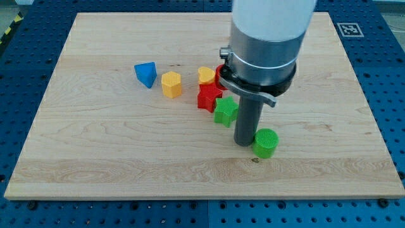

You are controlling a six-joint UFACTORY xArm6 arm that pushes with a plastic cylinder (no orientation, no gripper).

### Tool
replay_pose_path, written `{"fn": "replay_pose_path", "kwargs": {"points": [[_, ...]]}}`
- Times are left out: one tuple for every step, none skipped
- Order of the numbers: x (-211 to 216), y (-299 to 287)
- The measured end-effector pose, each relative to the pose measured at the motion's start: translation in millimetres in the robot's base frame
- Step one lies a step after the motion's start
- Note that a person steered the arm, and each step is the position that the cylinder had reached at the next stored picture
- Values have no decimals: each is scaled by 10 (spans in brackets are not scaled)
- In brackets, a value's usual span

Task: Move the green circle towards bottom right

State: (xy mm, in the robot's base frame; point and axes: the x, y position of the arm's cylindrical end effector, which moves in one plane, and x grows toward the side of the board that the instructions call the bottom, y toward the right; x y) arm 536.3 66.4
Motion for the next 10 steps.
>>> {"fn": "replay_pose_path", "kwargs": {"points": [[23,164],[86,473],[92,520],[242,304],[345,504],[344,871],[331,899],[94,972],[-42,1184],[227,1331]]}}
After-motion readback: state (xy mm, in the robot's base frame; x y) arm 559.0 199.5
